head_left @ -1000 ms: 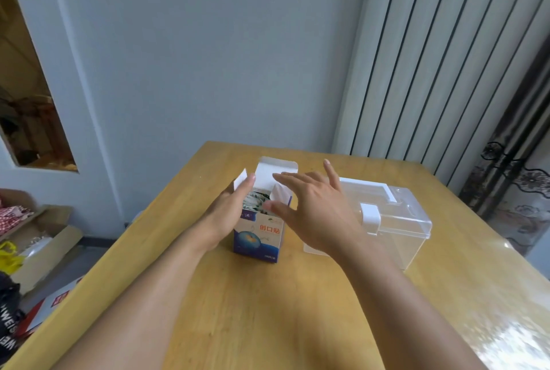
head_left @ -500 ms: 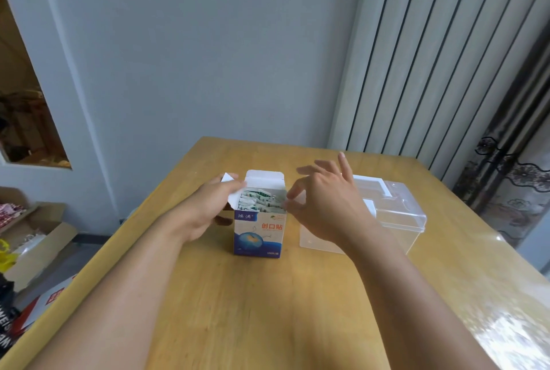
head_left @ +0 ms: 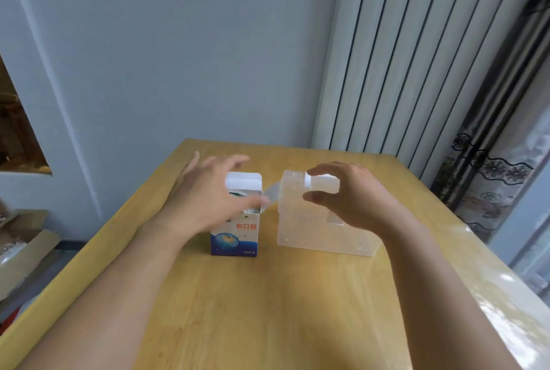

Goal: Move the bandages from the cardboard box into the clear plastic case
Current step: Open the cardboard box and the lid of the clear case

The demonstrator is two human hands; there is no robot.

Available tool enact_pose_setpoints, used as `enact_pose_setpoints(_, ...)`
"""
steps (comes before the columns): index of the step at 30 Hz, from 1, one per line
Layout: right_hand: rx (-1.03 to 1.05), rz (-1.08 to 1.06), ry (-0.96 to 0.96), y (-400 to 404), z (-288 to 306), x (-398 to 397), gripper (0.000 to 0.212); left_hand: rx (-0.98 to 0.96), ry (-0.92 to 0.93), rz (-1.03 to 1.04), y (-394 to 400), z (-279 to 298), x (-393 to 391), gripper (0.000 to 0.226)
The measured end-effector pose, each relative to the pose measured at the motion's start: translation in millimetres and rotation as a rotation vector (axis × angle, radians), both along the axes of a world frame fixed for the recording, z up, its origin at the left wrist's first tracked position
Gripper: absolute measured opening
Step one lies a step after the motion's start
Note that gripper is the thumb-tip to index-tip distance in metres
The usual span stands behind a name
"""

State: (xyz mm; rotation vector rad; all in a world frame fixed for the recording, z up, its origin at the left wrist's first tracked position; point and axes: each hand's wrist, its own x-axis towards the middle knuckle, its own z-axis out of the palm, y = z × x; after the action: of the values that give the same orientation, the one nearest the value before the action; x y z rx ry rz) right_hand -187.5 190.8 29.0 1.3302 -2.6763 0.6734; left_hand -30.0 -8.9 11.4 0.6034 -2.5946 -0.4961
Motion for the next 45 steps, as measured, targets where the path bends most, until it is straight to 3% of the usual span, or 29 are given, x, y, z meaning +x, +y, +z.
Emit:
enact_pose_setpoints(2, 0.036, -0.014, 0.008, 9.0, -5.9, -5.4, 0.074, -0.16, -0.249, -0.069, 11.3, -9.3, -6.8, 0.114)
enact_pose_setpoints(4, 0.1, 0.008, 0.023, 12.2, -15.1, -5.6, 0.084, -0.178, -0.36, -0.08, 12.2, -25.2, -16.7, 0.126)
enact_pose_setpoints(10, 0.169, 0.0, 0.172, 13.8, -29.7, -5.2, 0.075, -0.24, -0.305, -0.023, 13.3, -21.5, -20.2, 0.101)
enact_pose_setpoints(14, 0.25, 0.028, 0.268, 21.0, -25.2, 3.7, 0.077, -0.206, -0.308, -0.022, 23.3, -18.5, -9.7, 0.099)
enact_pose_setpoints(17, 0.278, 0.052, 0.338, 31.8, -21.7, 16.1, 0.075, -0.233, -0.328, -0.03, 31.7, -24.3, -8.7, 0.107)
enact_pose_setpoints(20, 0.277, 0.091, 0.365, 41.7, -20.7, 27.2, 0.074, -0.22, -0.367, -0.033, 36.3, -23.2, -12.7, 0.132)
enact_pose_setpoints(23, 0.305, 0.098, 0.344, 46.1, -20.4, 28.1, 0.074, -0.243, -0.306, -0.125, 49.3, -12.8, -22.5, 0.137)
enact_pose_setpoints(27, 0.334, 0.042, 0.34, 40.7, -24.5, 25.8, 0.051, -0.286, -0.364, -0.16, 69.4, -7.4, -41.2, 0.136)
enact_pose_setpoints(30, 0.384, 0.02, 0.43, 36.5, -27.4, 29.4, 0.028, -0.272, -0.325, -0.145, 73.7, -11.7, -50.4, 0.127)
enact_pose_setpoints(33, 0.395, 0.024, 0.46, 36.9, -29.9, 35.1, 0.019, -0.272, -0.278, -0.163, 75.4, -14.6, -49.9, 0.12)
enact_pose_setpoints(36, 0.368, 0.039, 0.462, 38.9, -26.5, 35.3, 0.029, -0.256, -0.288, -0.175, 79.7, -12.1, -46.5, 0.112)
enact_pose_setpoints(39, 0.365, 0.018, 0.255, 48.5, -6.6, 30.7, 0.054, -0.22, -0.309, -0.203, 78.0, -8.8, -46.4, 0.112)
enact_pose_setpoints(40, 0.321, -0.015, 0.245, 52.4, 0.1, 27.7, 0.051, -0.186, -0.305, -0.208, 76.4, -6.4, -45.9, 0.111)
enact_pose_setpoints(45, -0.125, -0.129, 0.557, 55.5, 0.9, 11.8, 0.013, 0.15, -0.313, -0.217, 67.2, 8.4, -38.0, 0.111)
